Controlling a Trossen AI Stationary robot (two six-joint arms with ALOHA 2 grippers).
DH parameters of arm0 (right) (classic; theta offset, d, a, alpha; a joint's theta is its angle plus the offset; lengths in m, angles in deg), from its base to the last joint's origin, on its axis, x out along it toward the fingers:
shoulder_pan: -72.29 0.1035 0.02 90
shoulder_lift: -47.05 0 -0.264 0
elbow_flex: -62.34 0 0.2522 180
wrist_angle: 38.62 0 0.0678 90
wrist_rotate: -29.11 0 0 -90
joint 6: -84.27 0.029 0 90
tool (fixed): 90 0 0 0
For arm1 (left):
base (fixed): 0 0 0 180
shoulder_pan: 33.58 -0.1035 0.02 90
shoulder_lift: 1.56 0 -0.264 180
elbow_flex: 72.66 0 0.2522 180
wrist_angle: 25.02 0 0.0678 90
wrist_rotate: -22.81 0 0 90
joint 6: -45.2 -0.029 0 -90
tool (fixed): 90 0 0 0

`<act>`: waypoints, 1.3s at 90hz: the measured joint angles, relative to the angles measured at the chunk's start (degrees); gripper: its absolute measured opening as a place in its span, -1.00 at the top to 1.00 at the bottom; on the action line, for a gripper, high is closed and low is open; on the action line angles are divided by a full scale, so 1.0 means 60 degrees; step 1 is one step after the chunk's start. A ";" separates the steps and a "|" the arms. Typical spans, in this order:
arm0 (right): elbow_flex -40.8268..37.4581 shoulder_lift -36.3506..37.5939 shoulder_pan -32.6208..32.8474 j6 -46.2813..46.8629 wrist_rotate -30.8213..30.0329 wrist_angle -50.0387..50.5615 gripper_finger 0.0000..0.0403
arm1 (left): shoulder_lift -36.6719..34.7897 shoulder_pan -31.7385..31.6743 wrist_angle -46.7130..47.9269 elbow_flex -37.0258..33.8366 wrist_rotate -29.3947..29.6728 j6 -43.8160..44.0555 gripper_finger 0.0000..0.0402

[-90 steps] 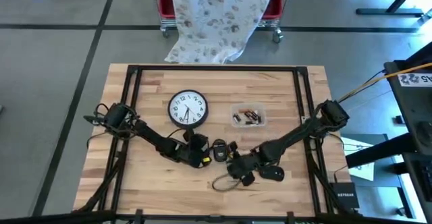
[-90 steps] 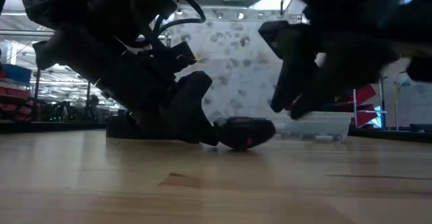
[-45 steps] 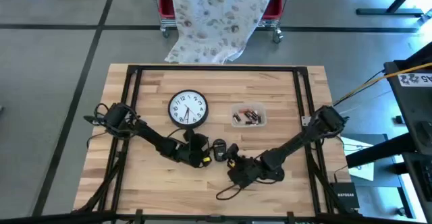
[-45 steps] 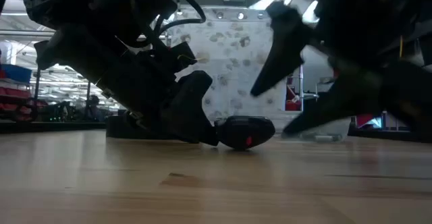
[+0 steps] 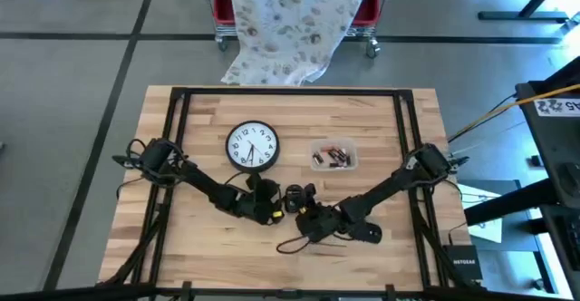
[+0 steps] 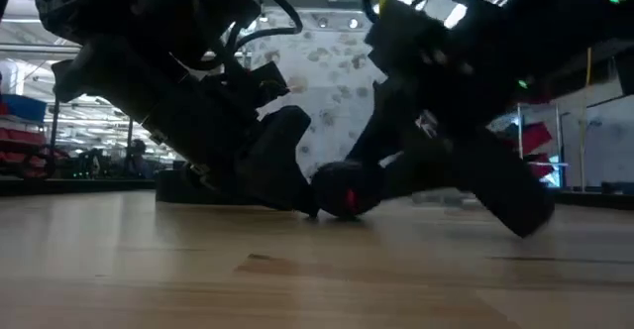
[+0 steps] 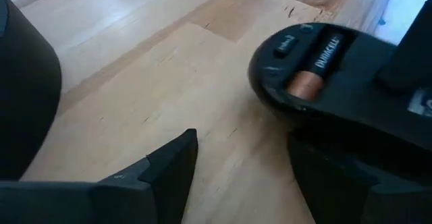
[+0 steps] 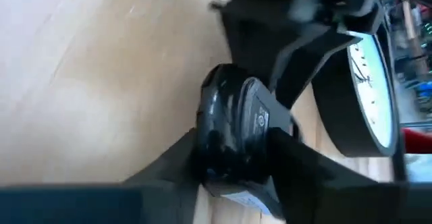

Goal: Insert battery
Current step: Insert the black battery into the right computer mouse

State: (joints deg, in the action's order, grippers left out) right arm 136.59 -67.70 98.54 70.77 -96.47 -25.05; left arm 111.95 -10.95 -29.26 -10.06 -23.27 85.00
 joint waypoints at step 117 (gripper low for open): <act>-0.4673 0.4318 -0.4755 0.7531 1.3365 -0.1278 0.02 | -0.1816 0.1431 0.1223 0.0095 0.1928 -0.0965 -0.11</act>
State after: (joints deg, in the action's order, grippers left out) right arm 108.55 -41.80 70.01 115.96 -16.28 -32.72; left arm 101.06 -2.37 -21.92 -9.49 -11.70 79.21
